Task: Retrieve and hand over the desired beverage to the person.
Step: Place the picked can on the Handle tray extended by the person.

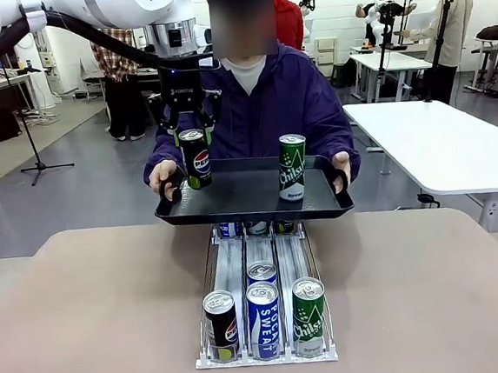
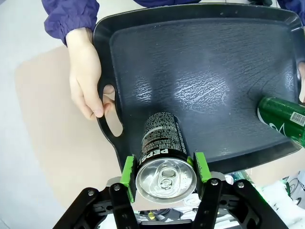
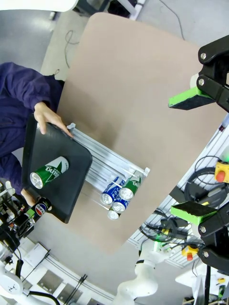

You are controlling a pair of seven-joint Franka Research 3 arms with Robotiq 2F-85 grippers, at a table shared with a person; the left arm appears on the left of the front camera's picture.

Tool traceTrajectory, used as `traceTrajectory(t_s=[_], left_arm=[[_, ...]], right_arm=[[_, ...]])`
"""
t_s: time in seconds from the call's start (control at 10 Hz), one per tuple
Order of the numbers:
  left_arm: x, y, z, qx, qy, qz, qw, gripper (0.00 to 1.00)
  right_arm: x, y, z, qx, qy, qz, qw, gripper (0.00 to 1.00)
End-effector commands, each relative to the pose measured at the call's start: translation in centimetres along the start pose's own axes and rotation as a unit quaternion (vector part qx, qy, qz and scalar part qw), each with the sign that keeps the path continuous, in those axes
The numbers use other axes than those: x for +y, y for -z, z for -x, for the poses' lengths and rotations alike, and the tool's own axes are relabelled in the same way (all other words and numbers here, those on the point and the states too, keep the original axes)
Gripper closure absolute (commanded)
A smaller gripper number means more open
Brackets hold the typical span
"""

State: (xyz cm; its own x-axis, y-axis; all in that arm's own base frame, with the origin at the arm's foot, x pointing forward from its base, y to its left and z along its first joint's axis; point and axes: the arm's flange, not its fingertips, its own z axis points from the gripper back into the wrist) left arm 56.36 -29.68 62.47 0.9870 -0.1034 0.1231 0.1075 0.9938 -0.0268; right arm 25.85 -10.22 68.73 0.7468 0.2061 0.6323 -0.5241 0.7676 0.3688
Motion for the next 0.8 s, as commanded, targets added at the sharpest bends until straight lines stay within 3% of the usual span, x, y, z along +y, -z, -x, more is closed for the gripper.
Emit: traceTrajectory(t_s=[0.0,0.7], left_arm=[[0.1,-0.4,0.3,-0.011,-0.001,0.001,1.000,0.42],[-0.2,2.7,-0.5,0.032,0.001,-0.005,0.999,0.42]], right_arm=[[0.0,0.3,0.1,-0.007,-0.006,-0.014,1.000,0.00],[0.0,0.3,0.1,-0.007,-0.006,-0.014,1.000,0.00]])
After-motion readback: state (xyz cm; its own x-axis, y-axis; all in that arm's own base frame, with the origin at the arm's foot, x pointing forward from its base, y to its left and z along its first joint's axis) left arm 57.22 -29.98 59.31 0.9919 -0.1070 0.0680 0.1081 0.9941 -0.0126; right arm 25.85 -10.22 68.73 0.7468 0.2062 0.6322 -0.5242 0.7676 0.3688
